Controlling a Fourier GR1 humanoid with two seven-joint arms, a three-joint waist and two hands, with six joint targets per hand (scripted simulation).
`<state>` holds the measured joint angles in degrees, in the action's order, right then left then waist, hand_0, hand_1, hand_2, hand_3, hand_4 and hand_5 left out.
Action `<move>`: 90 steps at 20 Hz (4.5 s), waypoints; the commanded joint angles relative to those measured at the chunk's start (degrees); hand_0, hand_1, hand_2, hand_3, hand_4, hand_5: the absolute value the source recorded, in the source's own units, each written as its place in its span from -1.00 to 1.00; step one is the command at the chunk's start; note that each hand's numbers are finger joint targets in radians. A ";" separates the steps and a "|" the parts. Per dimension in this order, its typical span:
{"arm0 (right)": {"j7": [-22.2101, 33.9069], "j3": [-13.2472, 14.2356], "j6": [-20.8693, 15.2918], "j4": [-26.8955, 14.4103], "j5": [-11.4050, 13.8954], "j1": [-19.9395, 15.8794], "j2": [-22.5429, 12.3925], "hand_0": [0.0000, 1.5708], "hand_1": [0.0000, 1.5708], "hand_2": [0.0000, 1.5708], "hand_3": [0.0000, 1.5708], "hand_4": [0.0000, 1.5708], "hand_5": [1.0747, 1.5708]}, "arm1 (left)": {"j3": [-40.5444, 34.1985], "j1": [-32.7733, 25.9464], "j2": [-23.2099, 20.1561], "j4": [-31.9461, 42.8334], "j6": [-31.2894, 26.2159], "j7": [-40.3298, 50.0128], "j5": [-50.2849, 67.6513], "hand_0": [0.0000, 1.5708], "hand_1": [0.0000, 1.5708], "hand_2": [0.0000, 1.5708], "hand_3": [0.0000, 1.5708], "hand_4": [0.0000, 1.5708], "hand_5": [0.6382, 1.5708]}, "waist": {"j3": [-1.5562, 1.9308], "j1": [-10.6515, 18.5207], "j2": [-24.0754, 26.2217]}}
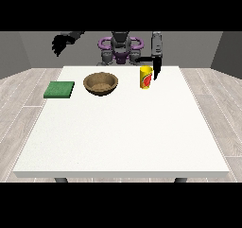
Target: Pick the cup and pour the ball into the bowl, then pick the bowl and place it on the pad
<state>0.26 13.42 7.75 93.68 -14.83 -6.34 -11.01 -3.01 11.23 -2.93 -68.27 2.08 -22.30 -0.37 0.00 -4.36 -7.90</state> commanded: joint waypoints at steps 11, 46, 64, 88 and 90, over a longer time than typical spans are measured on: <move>-3.48 2.37 5.68 -2.93 -2.98 -1.48 -3.06 -1.00 -1.00 -1.00 -1.00 -0.14 0.99 | -8.55 10.27 -1.99 27.44 1.83 -18.32 1.49 -0.11 -0.11 -0.19 -1.00 0.28 0.96 | -0.05 -5.04 -4.18; -0.75 10.06 15.56 -27.13 -9.04 -6.92 -12.89 -1.00 -1.00 -1.00 -0.78 -0.11 0.96 | 31.62 41.87 2.88 37.33 24.58 47.78 -62.13 0.67 0.67 1.00 1.00 0.87 0.91 | 0.06 -3.69 9.80; -0.97 6.26 12.15 -30.00 -5.21 -9.79 -9.46 -1.00 -1.00 -1.00 -0.79 -0.10 0.92 | 47.93 44.95 2.93 28.08 -4.40 57.56 -75.22 -1.00 -1.00 0.45 1.00 0.43 1.00 | 0.01 -3.95 13.60; -4.23 5.52 -3.53 -29.00 -0.25 -4.73 1.19 -1.00 -1.00 -1.00 -1.00 -0.08 0.98 | -13.17 37.30 -11.79 3.16 -7.89 31.60 -1.59 -1.00 -1.00 -1.00 -1.00 0.35 0.99 | -0.20 13.23 9.52; -6.78 6.25 -4.32 -30.13 -0.73 -4.88 2.67 -1.00 -1.00 -1.00 -1.00 -0.07 0.98 | -15.27 35.58 -15.06 3.69 -13.20 30.96 1.72 -1.00 -1.00 -1.00 -1.00 0.35 0.98 | -0.09 15.94 7.71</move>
<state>-4.13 19.65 5.58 64.28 -15.84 -11.89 -11.17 -12.29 48.50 -13.34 -64.26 -2.27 11.13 -7.62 -0.28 9.08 1.91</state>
